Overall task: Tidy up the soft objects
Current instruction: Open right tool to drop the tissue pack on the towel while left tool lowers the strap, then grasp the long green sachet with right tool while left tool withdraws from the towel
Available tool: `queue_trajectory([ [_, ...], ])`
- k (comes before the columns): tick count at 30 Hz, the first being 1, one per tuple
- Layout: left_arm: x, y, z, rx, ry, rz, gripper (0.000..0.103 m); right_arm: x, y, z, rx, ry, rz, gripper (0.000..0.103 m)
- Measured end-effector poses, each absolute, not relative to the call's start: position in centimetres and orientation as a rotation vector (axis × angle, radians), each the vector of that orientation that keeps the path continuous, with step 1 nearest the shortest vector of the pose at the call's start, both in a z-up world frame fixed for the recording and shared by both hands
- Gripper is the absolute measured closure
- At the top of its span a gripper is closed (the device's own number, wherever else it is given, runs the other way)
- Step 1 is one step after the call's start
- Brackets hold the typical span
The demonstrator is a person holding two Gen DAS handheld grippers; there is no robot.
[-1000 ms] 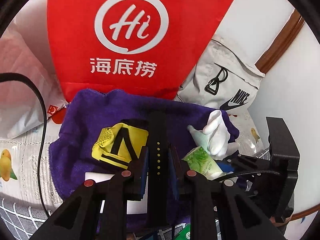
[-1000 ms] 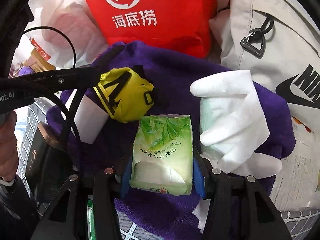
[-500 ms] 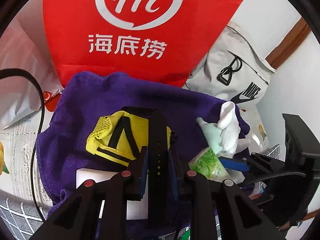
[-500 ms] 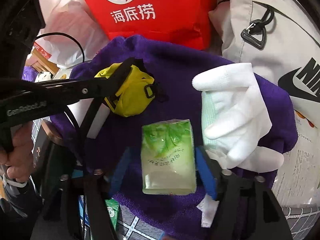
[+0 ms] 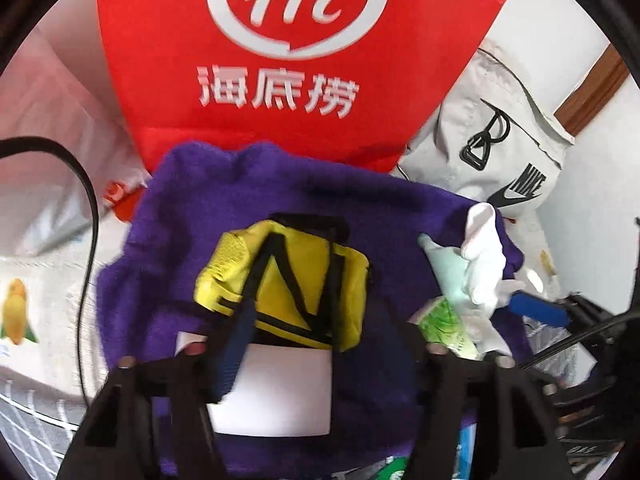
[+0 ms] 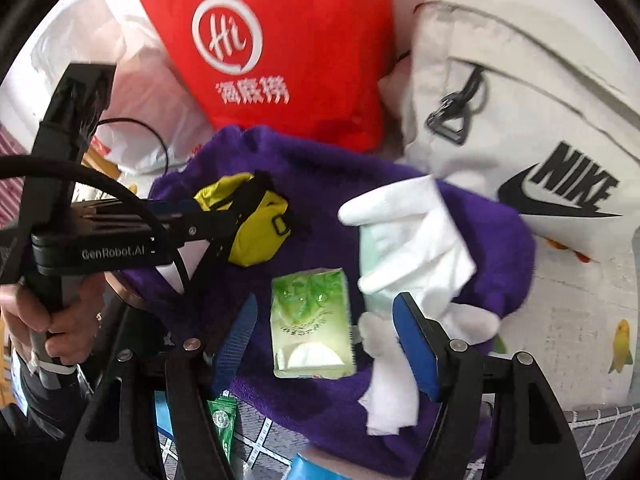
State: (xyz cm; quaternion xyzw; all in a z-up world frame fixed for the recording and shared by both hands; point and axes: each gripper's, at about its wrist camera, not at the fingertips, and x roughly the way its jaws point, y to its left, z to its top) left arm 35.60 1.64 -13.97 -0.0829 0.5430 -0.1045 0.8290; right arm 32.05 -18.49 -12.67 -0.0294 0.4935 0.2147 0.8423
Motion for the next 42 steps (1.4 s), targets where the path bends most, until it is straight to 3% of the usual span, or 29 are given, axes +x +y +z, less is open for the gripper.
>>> queue_trajectory([
  [18,32.5,1.2,-7.7,-0.114,1.042,-0.233,0.038,27.2,-19.4,-7.6,-0.005,0.896,0.426,0.033],
  [24,30.6,1.9,-4.5,-0.136,0.970,-0.240,0.036,23.0,-18.6,-7.0,-0.018,0.924,0.436,0.033],
  [31,26.8,2.5,0.1,-0.149,0.860,-0.262,0.033,16.7,-15.8,-9.2,-0.094,0.970,0.506,0.033],
  [35,24.1,2.7,2.7,-0.138,0.788,-0.292,0.023,14.8,-13.9,-12.2,-0.138,1.042,0.539,0.033],
  [37,22.5,2.9,3.6,-0.130,0.757,-0.299,0.023,14.7,-12.8,-13.6,-0.175,1.084,0.534,0.034],
  [42,19.2,4.3,4.4,-0.102,0.774,-0.281,0.023,15.9,-10.5,-16.3,-0.260,1.133,0.505,0.042],
])
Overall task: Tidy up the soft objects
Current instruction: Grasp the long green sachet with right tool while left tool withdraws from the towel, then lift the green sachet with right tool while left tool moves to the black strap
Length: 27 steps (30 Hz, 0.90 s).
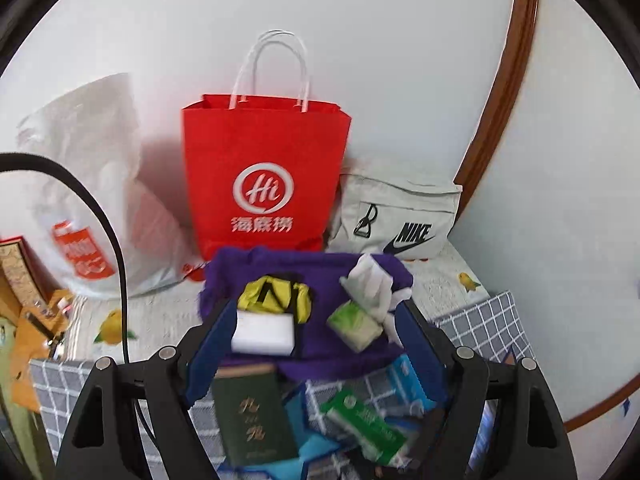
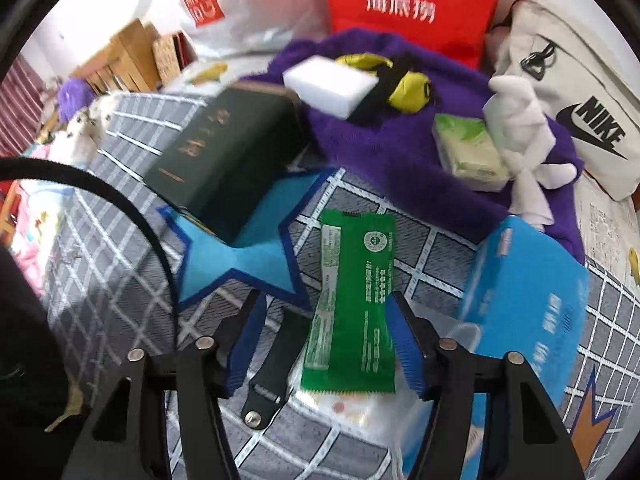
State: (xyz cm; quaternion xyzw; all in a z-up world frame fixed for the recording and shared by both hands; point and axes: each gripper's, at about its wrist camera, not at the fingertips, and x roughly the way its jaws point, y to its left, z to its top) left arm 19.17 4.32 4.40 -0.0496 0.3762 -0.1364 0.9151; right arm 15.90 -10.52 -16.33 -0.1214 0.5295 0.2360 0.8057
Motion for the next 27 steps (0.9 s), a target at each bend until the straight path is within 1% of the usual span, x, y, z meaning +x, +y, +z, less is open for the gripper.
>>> queue_trajectory([
  [4,16.1,6.7,3.7,-0.103,0.779,-0.236,0.023,17.6,-10.0,-18.5,-0.303,1.179,0.434,0.042],
  [8,13.4,9.4,1.6,-0.148,0.800,-0.171,0.023,17.6,-9.1,-19.5,-0.419,1.136,0.366,0.044],
  [10,12.1,10.4,0.4,-0.188,0.816,-0.163,0.023,17.4,-9.2,-19.4,-0.414,1.114,0.386,0.052],
  [11,11.5,10.8,-0.3,-0.207,0.831,-0.167,0.023,17.3,-9.3,-19.3,-0.402,1.116,0.412,0.065],
  [12,10.8,11.1,-0.8,-0.221,0.841,-0.170,0.023,17.3,-9.6,-19.3,-0.365,1.135,0.437,0.066],
  [15,9.0,11.7,-2.4,-0.230,0.868,-0.166,0.023,16.8,-10.6,-18.6,-0.290,1.150,0.464,0.069],
  [19,7.3,12.2,-4.0,-0.246,0.899,-0.152,0.023,14.8,-11.9,-17.3,-0.174,1.151,0.534,0.069],
  [27,5.5,11.8,-7.2,-0.295,0.983,-0.140,0.023,9.6,-14.5,-13.9,-0.093,1.073,0.525,0.069],
])
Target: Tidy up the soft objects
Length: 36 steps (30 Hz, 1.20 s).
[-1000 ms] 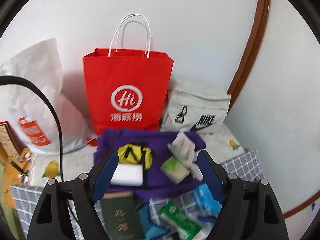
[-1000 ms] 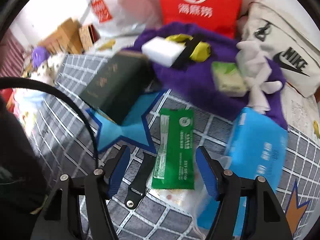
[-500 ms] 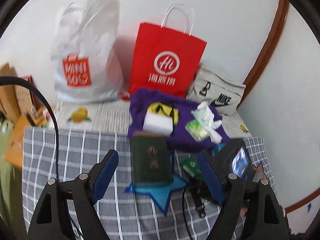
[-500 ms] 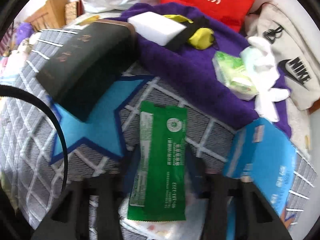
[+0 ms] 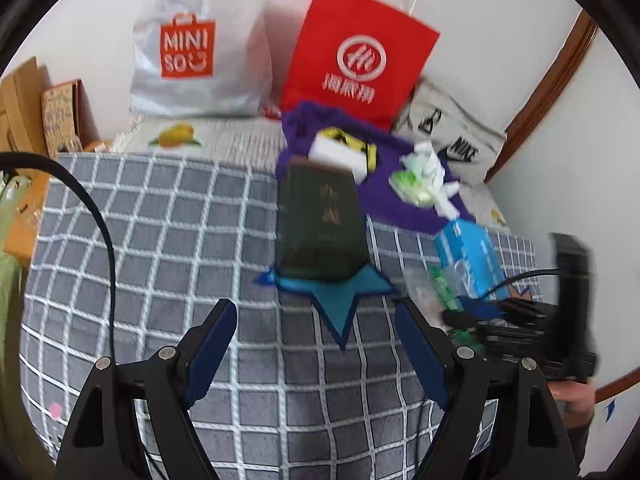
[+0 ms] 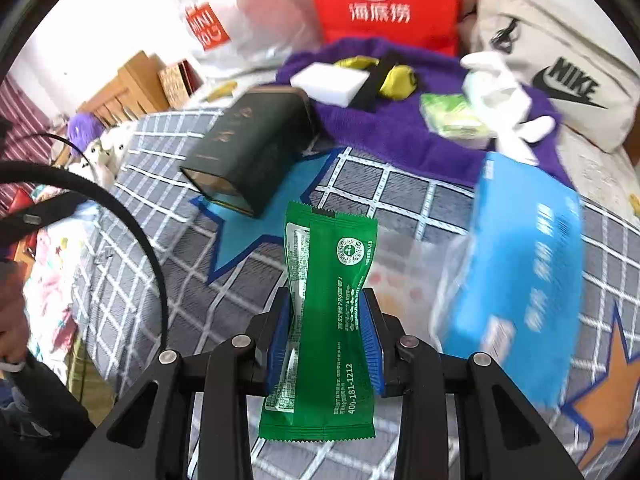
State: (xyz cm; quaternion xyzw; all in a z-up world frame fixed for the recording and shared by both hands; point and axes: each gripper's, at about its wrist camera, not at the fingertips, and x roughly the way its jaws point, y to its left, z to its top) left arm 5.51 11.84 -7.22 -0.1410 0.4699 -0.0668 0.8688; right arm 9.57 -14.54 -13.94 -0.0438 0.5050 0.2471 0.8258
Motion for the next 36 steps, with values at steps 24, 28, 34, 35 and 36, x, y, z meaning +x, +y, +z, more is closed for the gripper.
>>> queue_trajectory([
  [24,8.7,-4.8,-17.6,0.128,1.201,-0.198,0.021,2.3,-26.0,-11.6,0.059,0.932,0.379,0.069],
  [28,7.9,-2.7,-17.3,0.125,1.205,-0.147,0.021,1.9,-26.2,-11.4,0.072,0.908,0.399,0.069],
  [34,9.0,-1.6,-17.1,0.060,1.198,-0.179,0.026,2.2,-25.8,-12.0,0.081,0.913,0.438,0.069],
  [35,9.2,-2.1,-17.3,0.063,1.196,-0.207,0.030,2.3,-25.9,-12.1,0.084,0.914,0.438,0.069],
  [36,9.3,-2.7,-17.4,0.080,1.190,-0.223,0.041,2.4,-26.0,-12.2,0.088,0.915,0.439,0.069],
])
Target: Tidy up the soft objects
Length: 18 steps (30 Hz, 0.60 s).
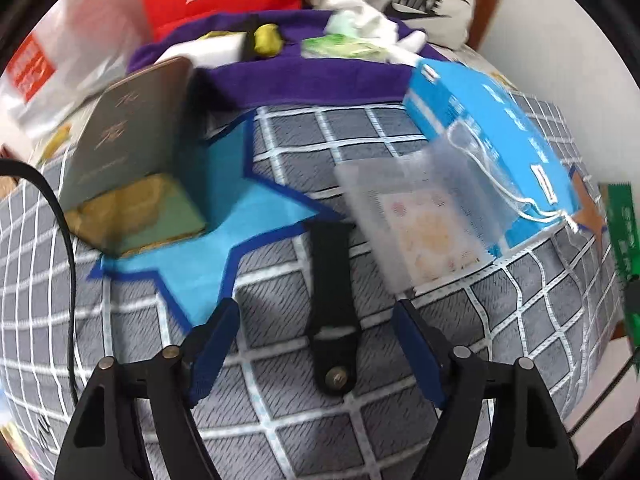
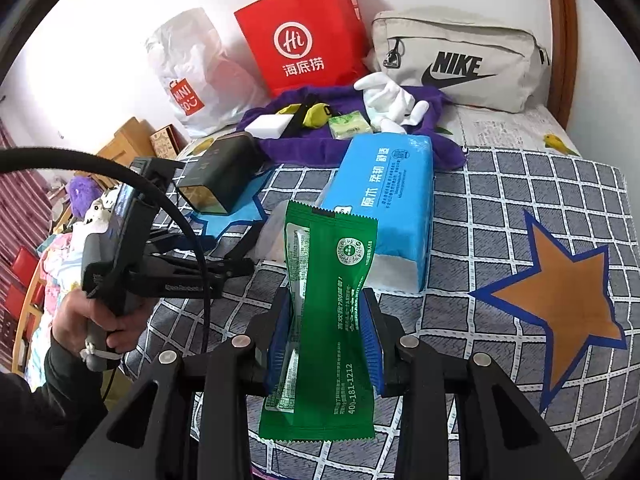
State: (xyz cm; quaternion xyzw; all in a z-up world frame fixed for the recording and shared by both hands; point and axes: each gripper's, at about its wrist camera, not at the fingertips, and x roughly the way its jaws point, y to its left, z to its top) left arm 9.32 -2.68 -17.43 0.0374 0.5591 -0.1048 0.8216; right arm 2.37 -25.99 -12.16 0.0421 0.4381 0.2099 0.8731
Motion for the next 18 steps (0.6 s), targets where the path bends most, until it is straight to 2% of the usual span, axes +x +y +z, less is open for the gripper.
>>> queue_trajectory([
  [1,9.3,-3.2,-17.5,0.112,1.176,-0.218,0.049,2.4,-26.1,-12.3,0.093,0.917,0.439,0.069],
  [2,9.2,-3.6,-17.4,0.133,1.155,-0.227,0.068,2.5,-26.3,-12.4,0.098,0.920,0.437,0.069],
  [3,9.3,-3.8,-17.2,0.133,1.142,-0.246,0.082,2.6,-26.4,-12.6,0.100,0.922,0.433,0.069],
  [13,9.3,-3.9,-16.9,0.130,1.141,-0.278,0.078,3.0,-26.5,-13.3,0.115,0.937,0.438,0.069],
  [15,9.4,-4.1,-17.0,0.140,1.130,-0.280,0.083,3.1,-26.4,-13.4,0.114,0.943,0.441,0.069],
  [18,9.2,-3.8,-16.9,0.145,1.135,-0.282,0.083,3.1,-26.3,-13.4,0.110,0.949,0.442,0.069],
])
